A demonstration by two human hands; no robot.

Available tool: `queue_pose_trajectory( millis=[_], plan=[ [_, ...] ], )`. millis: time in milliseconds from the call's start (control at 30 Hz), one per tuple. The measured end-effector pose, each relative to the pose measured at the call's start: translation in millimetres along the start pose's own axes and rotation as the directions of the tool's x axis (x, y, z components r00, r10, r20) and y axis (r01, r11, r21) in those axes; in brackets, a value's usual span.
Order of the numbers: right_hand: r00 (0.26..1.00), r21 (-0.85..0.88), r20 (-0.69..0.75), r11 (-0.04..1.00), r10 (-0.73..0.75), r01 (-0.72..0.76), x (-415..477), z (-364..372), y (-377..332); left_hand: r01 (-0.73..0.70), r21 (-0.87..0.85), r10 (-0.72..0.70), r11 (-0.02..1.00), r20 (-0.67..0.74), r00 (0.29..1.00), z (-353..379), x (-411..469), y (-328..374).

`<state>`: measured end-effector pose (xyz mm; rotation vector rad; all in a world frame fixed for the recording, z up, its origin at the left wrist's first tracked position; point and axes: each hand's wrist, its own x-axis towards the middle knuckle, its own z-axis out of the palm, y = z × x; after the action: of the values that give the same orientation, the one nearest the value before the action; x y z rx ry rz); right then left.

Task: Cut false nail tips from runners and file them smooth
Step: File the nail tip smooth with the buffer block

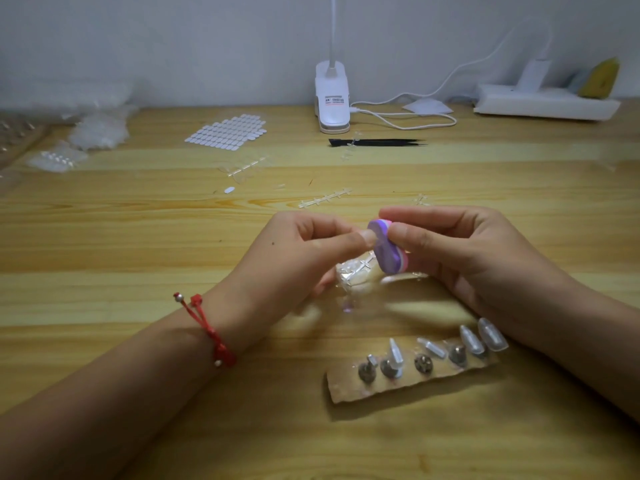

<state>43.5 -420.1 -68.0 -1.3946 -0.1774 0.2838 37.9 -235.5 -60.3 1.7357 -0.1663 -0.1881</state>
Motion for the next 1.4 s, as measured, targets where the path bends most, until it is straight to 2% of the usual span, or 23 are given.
queue_pose_trajectory(
  millis=[167, 333, 567, 733, 867, 1000, 1100, 1233, 1333, 1400],
  plan=[
    [0.999, -0.038, 0.027, 0.999, 0.03, -0.029, -2.7, 0.6, -1.5, 0.008, -0.052, -0.01, 0.999, -0.035, 0.999, -3.4, 3.7, -1.1],
    [0.999, 0.018, -0.047, 1.0, 0.004, -0.003, 2.0, -0.2, 1.6, -0.005, -0.074, 0.003, 0.997, -0.036, 0.999, -2.8, 4.8, -1.5],
    [0.999, -0.054, 0.031, 0.998, 0.017, -0.016, -1.0, -1.1, -0.1, 0.01, -0.065, -0.012, 0.998, -0.033, 0.999, -0.9, 4.0, -0.7],
    [1.0, 0.051, -0.026, 0.999, 0.006, -0.005, 0.3, 0.5, -0.3, 0.01, -0.058, -0.012, 0.998, -0.021, 1.0, 0.4, 2.6, -0.4],
    [1.0, -0.052, 0.019, 0.999, 0.015, -0.014, -3.1, 0.9, -0.6, 0.014, -0.094, -0.021, 0.995, -0.08, 0.997, -0.7, 3.8, -1.3],
    [0.998, -0.005, -0.055, 1.0, -0.031, 0.031, 0.9, 0.0, 1.9, -0.013, -0.076, 0.008, 0.997, -0.067, 0.998, 3.1, 2.1, -0.9],
    [0.998, -0.058, -0.015, 0.997, -0.057, 0.056, 1.1, 1.0, 3.7, -0.024, -0.069, 0.017, 0.997, -0.107, 0.994, 3.2, 3.2, -1.6],
    [0.996, 0.038, -0.011, 0.996, -0.084, 0.085, 2.8, -0.9, 3.4, -0.035, -0.045, 0.03, 0.998, -0.104, 0.994, 4.1, 1.9, -0.8],
    [0.995, -0.032, 0.065, 0.996, -0.076, 0.078, 3.3, 0.2, 4.6, -0.024, -0.045, 0.018, 0.999, -0.116, 0.993, 4.6, 2.2, -1.7],
    [0.995, 0.008, 0.002, 0.995, -0.103, 0.103, 3.6, -1.1, 5.2, -0.025, -0.047, 0.02, 0.999, -0.102, 0.995, 4.4, 2.1, -1.6]
  ],
)
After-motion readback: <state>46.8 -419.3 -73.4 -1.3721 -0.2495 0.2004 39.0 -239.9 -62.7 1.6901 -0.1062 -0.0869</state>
